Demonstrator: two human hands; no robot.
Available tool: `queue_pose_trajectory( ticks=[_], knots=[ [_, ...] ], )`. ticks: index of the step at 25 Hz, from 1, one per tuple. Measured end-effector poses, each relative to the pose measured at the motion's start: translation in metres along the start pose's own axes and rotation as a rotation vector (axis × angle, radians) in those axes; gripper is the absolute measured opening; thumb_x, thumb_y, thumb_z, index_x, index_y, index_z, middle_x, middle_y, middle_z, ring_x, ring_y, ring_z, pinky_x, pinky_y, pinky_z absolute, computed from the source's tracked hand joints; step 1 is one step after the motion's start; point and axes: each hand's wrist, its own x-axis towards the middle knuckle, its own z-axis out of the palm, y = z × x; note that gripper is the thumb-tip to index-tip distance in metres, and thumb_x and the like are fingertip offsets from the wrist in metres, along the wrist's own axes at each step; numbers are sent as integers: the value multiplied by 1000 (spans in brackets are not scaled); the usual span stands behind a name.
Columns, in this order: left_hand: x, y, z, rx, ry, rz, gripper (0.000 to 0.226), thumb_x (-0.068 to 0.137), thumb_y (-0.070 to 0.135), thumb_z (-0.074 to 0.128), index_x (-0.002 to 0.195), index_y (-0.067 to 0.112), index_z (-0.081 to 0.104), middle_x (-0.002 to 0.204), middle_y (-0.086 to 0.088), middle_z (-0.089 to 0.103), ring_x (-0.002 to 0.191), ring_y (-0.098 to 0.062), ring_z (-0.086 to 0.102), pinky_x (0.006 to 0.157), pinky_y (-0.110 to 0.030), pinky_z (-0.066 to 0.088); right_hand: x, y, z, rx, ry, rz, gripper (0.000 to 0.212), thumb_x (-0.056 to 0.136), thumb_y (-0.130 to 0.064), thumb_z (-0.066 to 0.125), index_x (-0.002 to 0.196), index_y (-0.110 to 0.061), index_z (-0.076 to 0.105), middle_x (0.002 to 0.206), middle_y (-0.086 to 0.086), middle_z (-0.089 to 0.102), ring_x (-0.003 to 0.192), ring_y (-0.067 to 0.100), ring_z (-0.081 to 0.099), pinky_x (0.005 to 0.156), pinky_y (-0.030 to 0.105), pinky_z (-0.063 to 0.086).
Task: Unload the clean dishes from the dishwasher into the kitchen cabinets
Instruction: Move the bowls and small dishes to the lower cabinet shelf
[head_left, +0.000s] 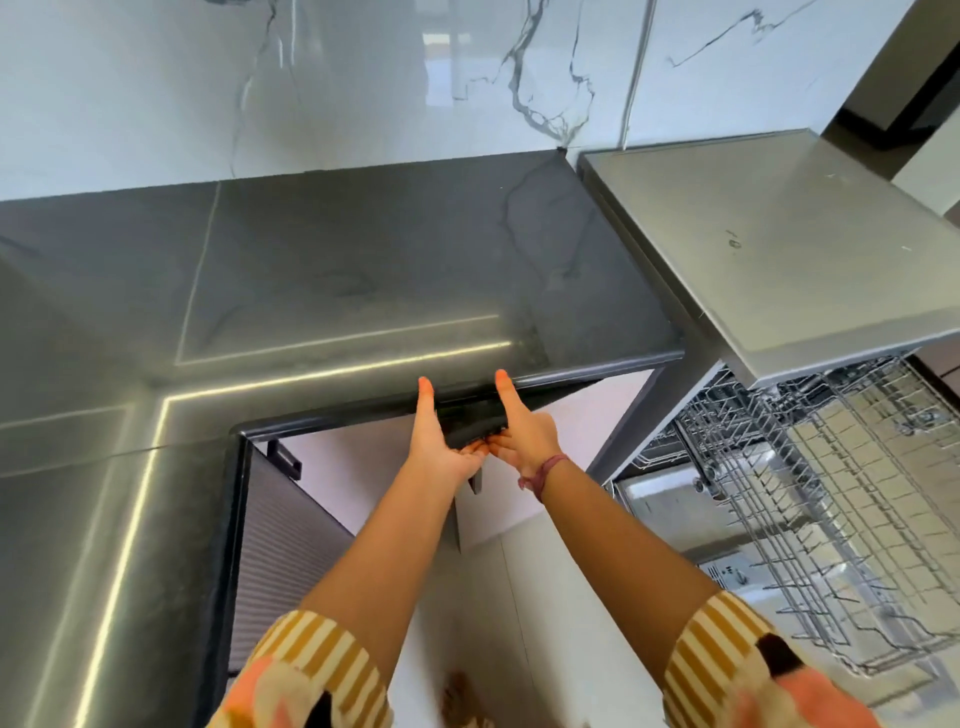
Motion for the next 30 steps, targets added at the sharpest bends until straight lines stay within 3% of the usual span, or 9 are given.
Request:
queue_pose_trajectory(
  ticks=[3, 6, 9, 15, 19, 25, 28, 30],
  knots=[
    [10, 14, 15, 13, 33, 41, 81, 68, 54, 78, 124, 3, 50, 119, -21, 58, 109, -39, 58, 98, -49, 48, 14, -13, 18, 88, -5, 11, 61, 65, -61, 76, 94, -7, 67, 98, 15, 73, 87, 29, 72, 80, 44, 59],
    [20, 23, 25, 22, 56, 123, 69, 74, 50, 76, 122, 6, 54, 111, -16, 62, 106, -34, 60, 97, -46, 49, 30, -15, 30, 205, 19, 18, 46, 73, -44, 78, 95, -5, 65, 98, 13, 72, 89, 28, 71, 83, 45, 58],
    [27, 24, 24, 29, 77, 179, 55, 80, 42, 73, 115, 6, 54, 103, -14, 61, 101, -30, 61, 96, -41, 50, 40, -15, 31, 378, 0, 86, 45, 78, -23, 77, 114, -1, 61, 108, 16, 68, 96, 29, 68, 82, 39, 59],
    [41, 22, 19, -11, 91, 272, 35, 80, 25, 76, 102, 6, 57, 101, -13, 64, 92, -25, 64, 87, -36, 54, 49, -11, 24, 572, -110, 110, 39, 78, -10, 75, 114, 1, 63, 112, 20, 68, 100, 30, 69, 87, 39, 57],
    [42, 17, 18, -1, 68, 304, 31, 82, 24, 74, 100, 6, 57, 100, -12, 64, 92, -24, 64, 88, -35, 53, 50, -9, 19, 561, -151, 99, 41, 78, -11, 76, 115, 1, 62, 111, 20, 69, 100, 29, 69, 88, 39, 56],
    [39, -5, 7, 79, 42, 337, 51, 86, 31, 69, 125, 3, 54, 111, -13, 64, 103, -23, 63, 92, -33, 50, 41, -7, -1, 329, -207, 98, 41, 83, -25, 73, 116, -3, 62, 113, 15, 67, 106, 25, 65, 89, 34, 55],
    [30, -44, -8, 124, 101, 325, 46, 94, 28, 58, 133, 4, 50, 129, -12, 56, 121, -25, 55, 98, -33, 45, 26, 1, -40, 196, -192, 148, 35, 92, -17, 61, 121, 2, 58, 120, 17, 63, 112, 27, 62, 94, 34, 51],
    [17, -87, -18, 122, 149, 312, 34, 96, 25, 53, 124, 5, 56, 126, -10, 57, 121, -25, 55, 101, -34, 44, 12, 12, -80, 146, -199, 195, 34, 95, -14, 56, 123, 4, 55, 126, 19, 60, 115, 29, 60, 96, 35, 49]
  ],
)
